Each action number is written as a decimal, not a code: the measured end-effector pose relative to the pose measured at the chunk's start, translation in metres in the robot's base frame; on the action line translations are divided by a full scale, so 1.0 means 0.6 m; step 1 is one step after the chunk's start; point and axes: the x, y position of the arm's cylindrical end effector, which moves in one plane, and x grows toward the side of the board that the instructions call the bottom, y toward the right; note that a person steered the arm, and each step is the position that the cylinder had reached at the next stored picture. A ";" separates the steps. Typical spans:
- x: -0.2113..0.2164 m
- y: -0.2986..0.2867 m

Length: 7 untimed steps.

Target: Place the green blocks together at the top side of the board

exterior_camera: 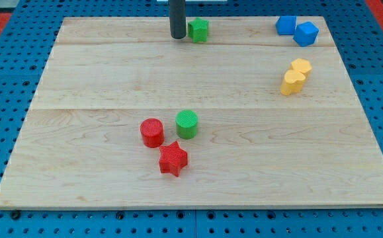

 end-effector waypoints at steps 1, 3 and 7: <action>0.148 0.124; 0.420 0.155; 0.403 0.016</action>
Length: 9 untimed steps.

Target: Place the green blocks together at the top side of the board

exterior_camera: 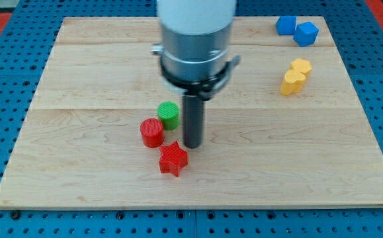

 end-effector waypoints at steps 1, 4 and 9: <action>-0.115 -0.075; -0.237 -0.100; -0.354 -0.119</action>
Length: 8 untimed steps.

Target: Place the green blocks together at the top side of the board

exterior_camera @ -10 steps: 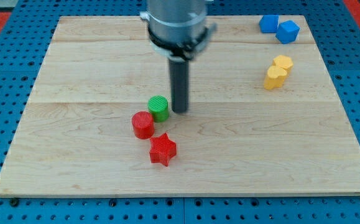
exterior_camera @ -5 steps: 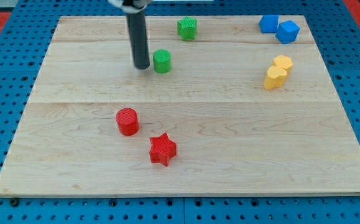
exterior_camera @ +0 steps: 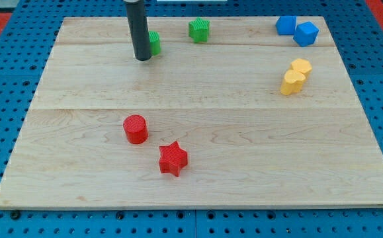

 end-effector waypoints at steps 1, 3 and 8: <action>-0.040 0.051; -0.019 0.200; -0.094 0.156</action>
